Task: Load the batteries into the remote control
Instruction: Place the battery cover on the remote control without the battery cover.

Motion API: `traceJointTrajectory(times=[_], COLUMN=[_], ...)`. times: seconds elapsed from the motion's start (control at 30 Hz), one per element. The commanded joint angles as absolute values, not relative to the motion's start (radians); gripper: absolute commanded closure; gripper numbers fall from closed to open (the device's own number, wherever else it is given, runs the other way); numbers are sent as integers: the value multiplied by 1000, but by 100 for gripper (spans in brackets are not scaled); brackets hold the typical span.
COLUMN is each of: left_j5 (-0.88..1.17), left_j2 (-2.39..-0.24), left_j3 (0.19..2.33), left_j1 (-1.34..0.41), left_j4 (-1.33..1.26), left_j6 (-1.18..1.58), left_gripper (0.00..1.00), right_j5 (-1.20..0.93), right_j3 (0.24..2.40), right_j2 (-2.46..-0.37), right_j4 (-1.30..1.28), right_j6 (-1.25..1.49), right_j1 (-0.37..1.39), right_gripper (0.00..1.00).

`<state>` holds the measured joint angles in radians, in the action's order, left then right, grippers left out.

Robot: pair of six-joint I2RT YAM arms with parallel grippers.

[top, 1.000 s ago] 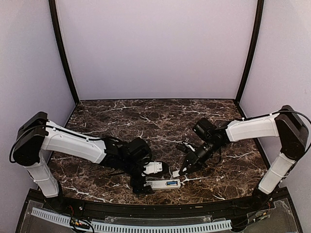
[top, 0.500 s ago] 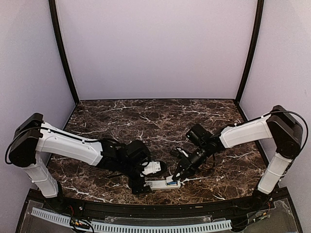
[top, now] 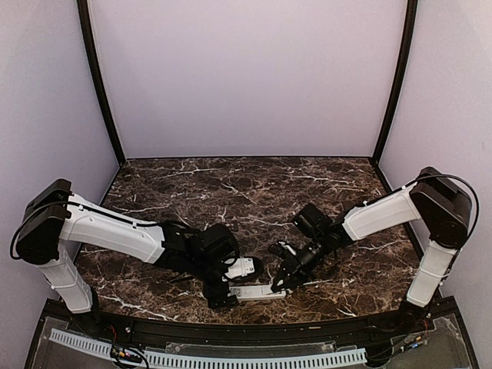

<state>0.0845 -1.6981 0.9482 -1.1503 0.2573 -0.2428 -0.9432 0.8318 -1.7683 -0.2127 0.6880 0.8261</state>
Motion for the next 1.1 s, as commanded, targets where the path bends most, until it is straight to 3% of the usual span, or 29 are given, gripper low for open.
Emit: traceJointTrajectory(times=[0.0, 0.3, 0.77, 1.07], left_j5=[84, 93, 122, 206], left_j2=[-1701, -1701, -1695, -1661], left_j3=[951, 945, 962, 885], left_j1=[-1158, -1162, -1176, -1178], left_j4=[285, 267, 228, -49], left_j6=[-255, -258, -291, -350], left_gripper=[1, 1, 1, 1], right_j5=[-940, -944, -902, -888], right_j3=[820, 801, 824, 828], right_j2=[-1790, -1818, -1782, -1777], right_j4=[-216, -158, -294, -326], right_j6=[695, 735, 681, 650], right_j1=[831, 831, 815, 787], right_gripper=[100, 100, 100, 100])
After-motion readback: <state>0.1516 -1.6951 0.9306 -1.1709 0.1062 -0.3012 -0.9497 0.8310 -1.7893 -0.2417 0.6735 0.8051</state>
